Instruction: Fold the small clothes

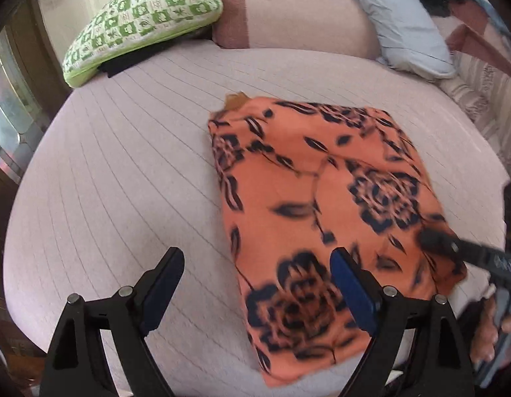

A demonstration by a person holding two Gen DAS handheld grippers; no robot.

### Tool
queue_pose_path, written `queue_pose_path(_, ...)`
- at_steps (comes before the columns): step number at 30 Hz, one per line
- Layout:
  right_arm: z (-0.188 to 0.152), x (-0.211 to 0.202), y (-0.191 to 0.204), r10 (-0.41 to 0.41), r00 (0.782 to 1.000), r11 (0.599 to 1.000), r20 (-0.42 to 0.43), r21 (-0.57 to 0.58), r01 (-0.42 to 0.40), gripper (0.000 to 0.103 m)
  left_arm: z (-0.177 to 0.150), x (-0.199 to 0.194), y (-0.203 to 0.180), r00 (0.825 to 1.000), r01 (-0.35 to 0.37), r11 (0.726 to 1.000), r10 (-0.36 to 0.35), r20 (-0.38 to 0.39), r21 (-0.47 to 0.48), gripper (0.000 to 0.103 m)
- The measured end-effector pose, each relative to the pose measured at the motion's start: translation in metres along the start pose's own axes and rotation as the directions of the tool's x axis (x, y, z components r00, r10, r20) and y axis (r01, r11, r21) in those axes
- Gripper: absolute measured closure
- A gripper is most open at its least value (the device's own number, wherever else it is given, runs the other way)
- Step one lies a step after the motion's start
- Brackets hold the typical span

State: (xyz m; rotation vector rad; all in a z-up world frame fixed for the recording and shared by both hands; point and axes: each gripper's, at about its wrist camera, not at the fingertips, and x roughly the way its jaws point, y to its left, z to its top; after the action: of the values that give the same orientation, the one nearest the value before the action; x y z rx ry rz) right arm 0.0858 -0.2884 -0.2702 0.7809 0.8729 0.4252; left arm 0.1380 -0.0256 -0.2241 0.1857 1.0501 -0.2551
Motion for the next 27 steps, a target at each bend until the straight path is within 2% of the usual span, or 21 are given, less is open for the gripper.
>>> queue_pose_path(3, 0.001, 0.0, -0.002, 0.007, 1.0, 1.0, -0.003, 0.005, -0.007, 0.098, 0.009, 0.025, 0.001, 0.997, -0.064, 0.998, 0.065, -0.04, 0.009, 0.012)
queue_pose_path(6, 0.002, 0.002, -0.004, 0.012, 1.0, 1.0, -0.007, 0.011, -0.012, 0.098, 0.002, 0.046, 0.0, 0.996, -0.061, 0.998, 0.061, -0.062, 0.001, 0.008)
queue_pose_path(8, 0.003, 0.001, -0.004, 0.013, 1.0, 1.0, -0.008, 0.01, -0.012, 0.098, -0.001, 0.042, 0.004, 0.997, -0.066, 0.997, 0.064, -0.051, -0.039, 0.007)
queue_pose_path(11, 0.002, 0.0, -0.001, 0.001, 1.0, 1.0, -0.004, 0.003, -0.001, 0.098, -0.002, 0.035, 0.005, 0.995, -0.077, 0.996, 0.073, -0.071, -0.045, 0.007)
queue_pose_path(16, -0.004, -0.007, 0.028, -0.108, 0.993, 0.985, 0.044, -0.127, 0.113, 0.098, -0.018, 0.001, 0.001, 0.992, -0.122, 0.992, 0.121, -0.035, -0.037, 0.007)
queue_pose_path(18, -0.003, -0.017, 0.036, -0.076, 0.993, 0.986, 0.093, -0.141, 0.089, 0.095, -0.029, -0.013, -0.004, 0.992, -0.128, 0.991, 0.128, -0.016, -0.03, 0.007)
queue_pose_path(21, 0.006, -0.031, 0.045, -0.039, 0.986, 0.988, 0.164, -0.142, 0.062, 0.096, -0.037, -0.013, -0.008, 0.99, -0.14, 0.99, 0.14, -0.002, -0.026, 0.007)
queue_pose_path(25, 0.024, -0.026, 0.048, -0.027, 0.984, 0.99, 0.178, -0.133, 0.051, 0.096, -0.044, -0.011, -0.011, 0.989, -0.146, 0.989, 0.146, 0.005, -0.013, 0.007)
queue_pose_path(27, 0.029, -0.015, 0.045, -0.053, 0.984, 0.989, 0.168, -0.127, 0.075, 0.096, -0.046, -0.007, -0.012, 0.989, -0.149, 0.989, 0.149, -0.002, -0.008, 0.007)
